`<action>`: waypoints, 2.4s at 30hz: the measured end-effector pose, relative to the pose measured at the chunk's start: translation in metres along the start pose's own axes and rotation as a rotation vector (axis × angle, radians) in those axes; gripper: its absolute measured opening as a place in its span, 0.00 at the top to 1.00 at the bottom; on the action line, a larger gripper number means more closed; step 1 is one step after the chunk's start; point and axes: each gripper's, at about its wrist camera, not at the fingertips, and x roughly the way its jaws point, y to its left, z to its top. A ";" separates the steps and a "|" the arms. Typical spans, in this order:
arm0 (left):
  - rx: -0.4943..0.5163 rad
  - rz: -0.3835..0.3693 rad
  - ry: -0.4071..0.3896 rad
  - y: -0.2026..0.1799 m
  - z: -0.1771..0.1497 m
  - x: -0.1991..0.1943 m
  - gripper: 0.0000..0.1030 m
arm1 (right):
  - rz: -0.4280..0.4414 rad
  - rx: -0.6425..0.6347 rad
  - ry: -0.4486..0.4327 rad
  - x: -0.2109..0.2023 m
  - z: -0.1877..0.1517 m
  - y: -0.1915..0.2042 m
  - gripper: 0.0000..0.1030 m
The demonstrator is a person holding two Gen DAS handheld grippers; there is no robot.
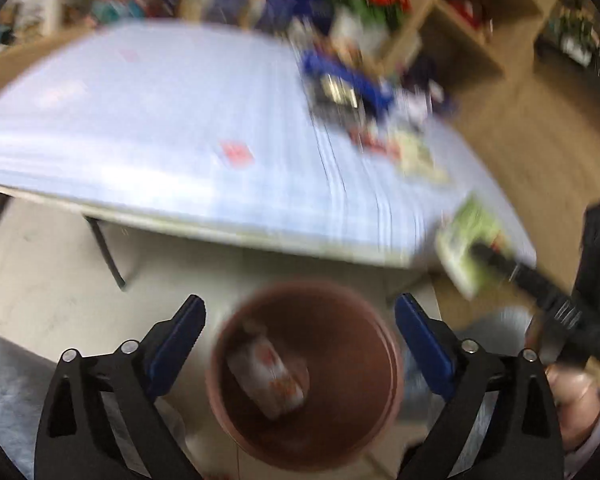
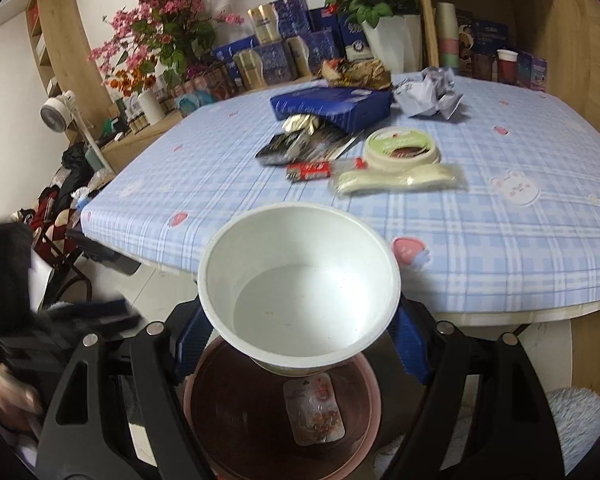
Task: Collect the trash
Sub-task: 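Lower the yogurt cup into the brown bin and open the right tool, then reach to the black Fdce snack bag and grasp it with the left tool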
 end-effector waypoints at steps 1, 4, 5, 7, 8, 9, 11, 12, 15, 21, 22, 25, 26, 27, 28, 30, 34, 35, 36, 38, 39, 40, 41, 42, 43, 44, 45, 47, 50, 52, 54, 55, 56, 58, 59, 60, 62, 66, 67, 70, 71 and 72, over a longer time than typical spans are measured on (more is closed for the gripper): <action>-0.010 0.019 -0.040 0.004 0.002 -0.009 0.07 | 0.001 -0.008 0.007 0.001 -0.002 0.003 0.25; -0.019 0.084 -0.124 0.008 0.006 -0.025 0.06 | 0.009 -0.047 0.036 0.007 -0.008 0.015 0.25; -0.015 0.103 -0.151 0.008 0.007 -0.030 0.06 | 0.014 -0.055 0.050 0.011 -0.011 0.018 0.25; -0.001 0.118 -0.178 0.009 0.013 -0.034 0.06 | 0.032 -0.056 0.089 0.020 -0.017 0.023 0.25; 0.014 0.135 -0.186 0.008 0.015 -0.034 0.06 | 0.035 -0.061 0.111 0.025 -0.021 0.026 0.25; 0.027 0.154 -0.194 0.007 0.015 -0.033 0.06 | 0.034 -0.075 0.137 0.032 -0.025 0.030 0.25; 0.034 0.169 -0.201 0.010 0.012 -0.031 0.06 | 0.023 -0.132 0.202 0.047 -0.035 0.041 0.25; 0.028 0.176 -0.199 0.012 0.013 -0.029 0.06 | 0.018 -0.162 0.242 0.056 -0.041 0.047 0.25; 0.021 0.198 -0.204 0.019 0.012 -0.023 0.06 | 0.004 -0.208 0.311 0.073 -0.052 0.056 0.25; 0.005 0.214 -0.194 0.027 0.012 -0.019 0.06 | -0.003 -0.250 0.379 0.088 -0.062 0.064 0.24; 0.005 0.212 -0.194 0.028 0.012 -0.019 0.06 | -0.002 -0.251 0.384 0.089 -0.062 0.065 0.24; 0.006 0.212 -0.190 0.028 0.012 -0.018 0.06 | 0.005 -0.250 0.398 0.093 -0.065 0.066 0.24; 0.006 0.212 -0.188 0.027 0.012 -0.018 0.06 | 0.008 -0.249 0.402 0.094 -0.066 0.066 0.24; 0.007 0.212 -0.187 0.027 0.012 -0.017 0.06 | 0.010 -0.249 0.406 0.095 -0.066 0.066 0.24; 0.009 0.211 -0.185 0.027 0.012 -0.016 0.06 | 0.013 -0.248 0.410 0.097 -0.069 0.067 0.23; 0.012 0.213 -0.182 0.025 0.011 -0.015 0.06 | 0.015 -0.247 0.407 0.096 -0.069 0.068 0.18; 0.022 0.218 -0.178 0.024 0.011 -0.013 0.06 | 0.023 -0.236 0.374 0.089 -0.065 0.065 0.13; 0.023 0.219 -0.178 0.023 0.011 -0.013 0.06 | 0.023 -0.231 0.370 0.088 -0.063 0.064 0.13; 0.025 0.220 -0.177 0.023 0.011 -0.013 0.06 | 0.021 -0.226 0.365 0.087 -0.063 0.063 0.13; 0.026 0.223 -0.178 0.023 0.010 -0.013 0.06 | 0.020 -0.215 0.352 0.084 -0.060 0.060 0.13; 0.027 0.224 -0.179 0.022 0.010 -0.013 0.06 | 0.018 -0.210 0.342 0.081 -0.059 0.058 0.13; 0.027 0.224 -0.180 0.022 0.010 -0.013 0.06 | 0.016 -0.204 0.329 0.078 -0.056 0.056 0.13; 0.027 0.224 -0.182 0.022 0.010 -0.013 0.06 | 0.014 -0.200 0.316 0.075 -0.052 0.053 0.12; 0.028 0.225 -0.183 0.022 0.010 -0.013 0.06 | 0.010 -0.196 0.301 0.073 -0.050 0.053 0.10; 0.028 0.226 -0.183 0.022 0.010 -0.013 0.06 | 0.003 -0.192 0.277 0.068 -0.046 0.051 0.09; 0.028 0.226 -0.184 0.022 0.010 -0.013 0.06 | -0.002 -0.189 0.257 0.065 -0.044 0.051 0.09; 0.028 0.225 -0.184 0.022 0.010 -0.013 0.06 | -0.009 -0.186 0.229 0.060 -0.041 0.050 0.07; 0.029 0.227 -0.186 0.022 0.010 -0.013 0.06 | -0.020 -0.181 0.183 0.052 -0.035 0.050 0.06; 0.031 0.228 -0.190 0.021 0.010 -0.015 0.06 | -0.039 -0.172 0.098 0.037 -0.026 0.048 0.06; 0.033 0.229 -0.196 0.021 0.010 -0.016 0.06 | -0.062 -0.173 0.028 0.024 -0.018 0.045 0.06; 0.035 0.231 -0.200 0.021 0.010 -0.016 0.06 | -0.077 -0.177 -0.033 0.013 -0.010 0.042 0.06; 0.035 0.233 -0.201 0.021 0.010 -0.017 0.06 | -0.083 -0.177 -0.054 0.009 -0.007 0.040 0.06; 0.037 0.234 -0.202 0.021 0.010 -0.017 0.06 | -0.087 -0.175 -0.078 0.004 -0.004 0.037 0.05; 0.040 0.237 -0.207 0.020 0.011 -0.019 0.06 | -0.086 -0.161 -0.112 -0.002 0.003 0.029 0.05; 0.043 0.237 -0.210 0.020 0.011 -0.020 0.06 | -0.083 -0.151 -0.115 -0.003 0.005 0.026 0.05; 0.046 0.240 -0.211 0.019 0.012 -0.020 0.06 | -0.082 -0.141 -0.117 -0.003 0.006 0.024 0.05; 0.067 0.246 -0.207 0.016 0.015 -0.019 0.06 | -0.083 -0.110 -0.121 -0.004 0.010 0.015 0.05; 0.115 0.250 -0.192 0.006 0.019 -0.015 0.06 | -0.079 -0.060 -0.134 -0.006 0.018 -0.001 0.05; 0.131 0.250 -0.180 0.002 0.022 -0.013 0.06 | -0.082 -0.051 -0.135 -0.005 0.020 -0.006 0.05; 0.146 0.236 -0.160 -0.004 0.028 -0.007 0.06 | -0.089 -0.031 -0.138 -0.005 0.026 -0.017 0.05; 0.148 0.228 -0.153 -0.007 0.031 -0.005 0.06 | -0.093 -0.026 -0.140 -0.005 0.029 -0.021 0.05; 0.150 0.221 -0.147 -0.009 0.035 -0.003 0.06 | -0.101 -0.018 -0.138 -0.004 0.032 -0.026 0.05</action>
